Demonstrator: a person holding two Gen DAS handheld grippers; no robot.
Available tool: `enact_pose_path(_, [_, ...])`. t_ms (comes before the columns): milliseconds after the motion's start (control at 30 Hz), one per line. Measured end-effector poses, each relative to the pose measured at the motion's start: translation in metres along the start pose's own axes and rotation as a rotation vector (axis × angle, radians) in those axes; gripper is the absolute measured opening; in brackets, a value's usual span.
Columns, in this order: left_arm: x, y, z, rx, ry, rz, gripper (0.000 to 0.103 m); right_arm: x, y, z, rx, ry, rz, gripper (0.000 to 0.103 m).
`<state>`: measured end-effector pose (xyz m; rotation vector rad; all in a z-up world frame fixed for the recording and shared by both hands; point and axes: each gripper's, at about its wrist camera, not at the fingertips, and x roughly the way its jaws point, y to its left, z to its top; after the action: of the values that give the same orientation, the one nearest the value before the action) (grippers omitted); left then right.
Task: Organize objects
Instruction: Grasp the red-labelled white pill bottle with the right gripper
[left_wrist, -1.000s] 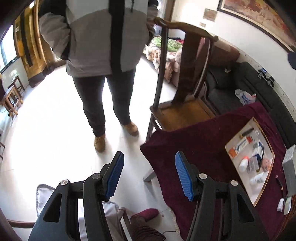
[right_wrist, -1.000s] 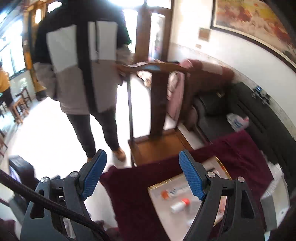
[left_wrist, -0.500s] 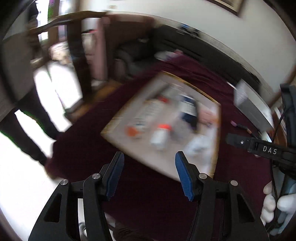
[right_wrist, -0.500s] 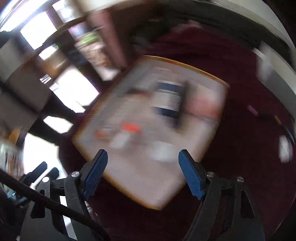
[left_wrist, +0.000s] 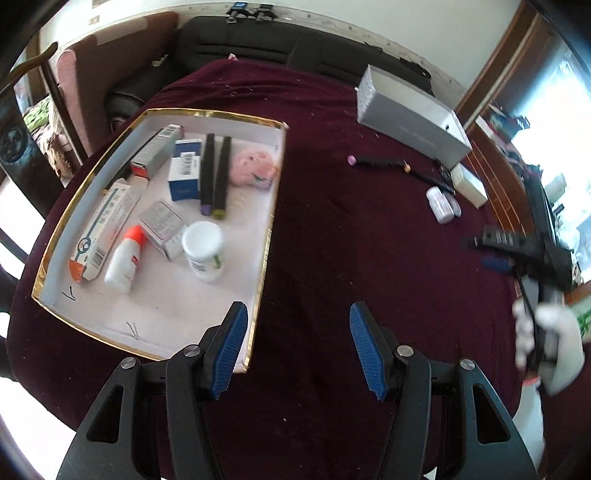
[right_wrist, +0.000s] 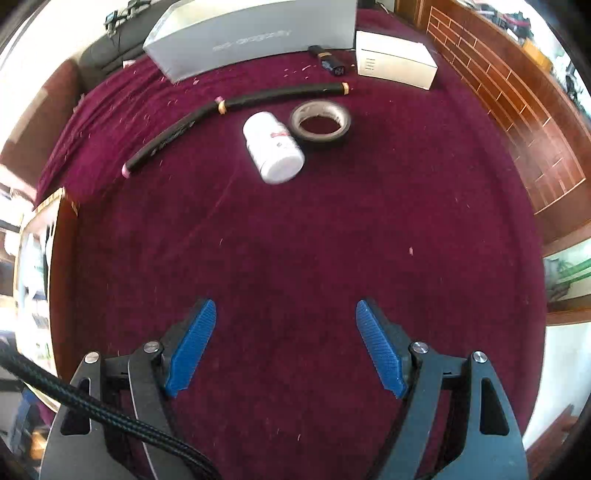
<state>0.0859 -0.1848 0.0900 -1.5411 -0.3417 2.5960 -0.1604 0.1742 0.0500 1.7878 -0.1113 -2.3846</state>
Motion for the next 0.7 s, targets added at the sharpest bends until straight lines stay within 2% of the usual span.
enact_pose_path(100, [-0.006,-0.010,-0.005,0.040,-0.013,0.053,0.052,0.011,0.010,0.027,-0.028,-0.020,0.035,0.079])
enact_pose_path(233, [-0.015,-0.012,-0.011,0.069,-0.040,0.123,0.052,0.026,0.015,0.055,-0.065,-0.038,-0.038,0.079])
enact_pose_path(367, [-0.018,-0.002,-0.018,0.039,-0.034,0.155,0.052,0.037,0.011,0.067,-0.073,-0.011,-0.051,0.079])
enact_pose_path(467, [-0.016,0.004,-0.019,0.012,-0.023,0.172,0.052,0.052,0.014,0.079,-0.086,0.029,-0.039,0.064])
enact_pose_path(533, [-0.016,0.005,-0.018,0.007,-0.021,0.168,0.052,0.061,0.016,0.084,-0.090,0.050,-0.041,0.049])
enact_pose_path(700, [-0.013,-0.008,-0.005,0.037,-0.033,0.129,0.052,0.074,0.013,0.096,-0.056,0.064,-0.053,0.038])
